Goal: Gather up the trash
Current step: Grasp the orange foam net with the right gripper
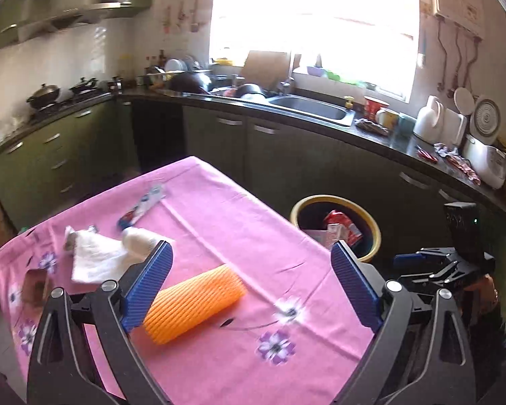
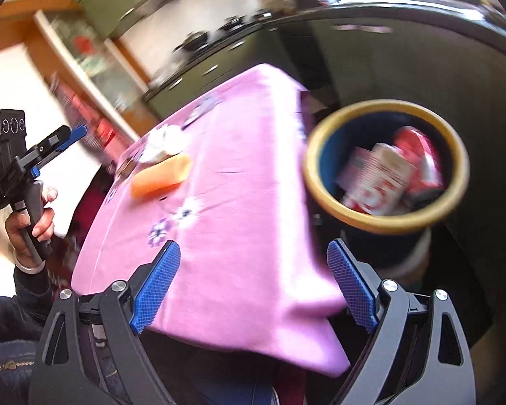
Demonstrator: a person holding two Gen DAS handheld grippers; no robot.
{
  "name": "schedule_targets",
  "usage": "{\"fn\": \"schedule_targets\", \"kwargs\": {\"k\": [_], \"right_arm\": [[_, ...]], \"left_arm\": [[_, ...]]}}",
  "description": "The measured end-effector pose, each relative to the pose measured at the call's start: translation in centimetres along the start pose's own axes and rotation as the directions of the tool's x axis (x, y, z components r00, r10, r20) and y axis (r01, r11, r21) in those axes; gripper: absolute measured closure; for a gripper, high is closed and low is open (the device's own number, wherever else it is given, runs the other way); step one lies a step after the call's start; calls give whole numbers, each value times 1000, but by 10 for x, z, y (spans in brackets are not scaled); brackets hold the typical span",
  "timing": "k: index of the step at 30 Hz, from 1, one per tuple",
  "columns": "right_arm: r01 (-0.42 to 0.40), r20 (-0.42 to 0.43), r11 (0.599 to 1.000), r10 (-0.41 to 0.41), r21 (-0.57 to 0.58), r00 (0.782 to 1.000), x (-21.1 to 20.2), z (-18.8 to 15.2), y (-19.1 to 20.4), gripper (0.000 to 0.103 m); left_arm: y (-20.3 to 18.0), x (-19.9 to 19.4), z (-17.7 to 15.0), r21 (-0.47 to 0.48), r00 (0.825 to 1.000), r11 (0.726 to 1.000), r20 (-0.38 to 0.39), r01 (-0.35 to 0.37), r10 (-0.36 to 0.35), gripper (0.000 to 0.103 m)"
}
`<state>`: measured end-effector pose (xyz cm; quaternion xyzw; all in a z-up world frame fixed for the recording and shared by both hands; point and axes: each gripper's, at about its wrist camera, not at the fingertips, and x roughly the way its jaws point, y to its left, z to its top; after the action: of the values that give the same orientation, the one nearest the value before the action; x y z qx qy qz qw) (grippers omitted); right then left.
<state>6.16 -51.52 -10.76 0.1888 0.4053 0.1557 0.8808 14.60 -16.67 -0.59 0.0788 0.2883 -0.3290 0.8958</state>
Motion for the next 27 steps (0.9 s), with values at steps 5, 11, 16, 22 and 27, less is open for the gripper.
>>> {"fn": "schedule_targets", "kwargs": {"k": [5, 11, 16, 22, 27], "right_arm": [[-97, -108, 963, 72, -251, 992, 48, 34, 69, 12], [-237, -302, 784, 67, -573, 951, 123, 71, 148, 10], [-317, -433, 671, -7, -671, 901, 195, 94, 185, 8], [-350, -519, 595, -136, -724, 844, 266, 114, 190, 8], [-407, -574, 568, -147, -715, 805, 291, 115, 198, 8]], "left_arm": [[47, -61, -43, -78, 991, 989, 39, -122, 126, 10], [83, -95, -78, -170, 979, 968, 53, -183, 195, 8], [98, -101, -92, -221, 981, 961, 60, -167, 184, 8], [114, -99, -105, -268, 983, 950, 38, -161, 177, 8], [127, -97, -112, -308, 983, 937, 22, -166, 181, 8]]}}
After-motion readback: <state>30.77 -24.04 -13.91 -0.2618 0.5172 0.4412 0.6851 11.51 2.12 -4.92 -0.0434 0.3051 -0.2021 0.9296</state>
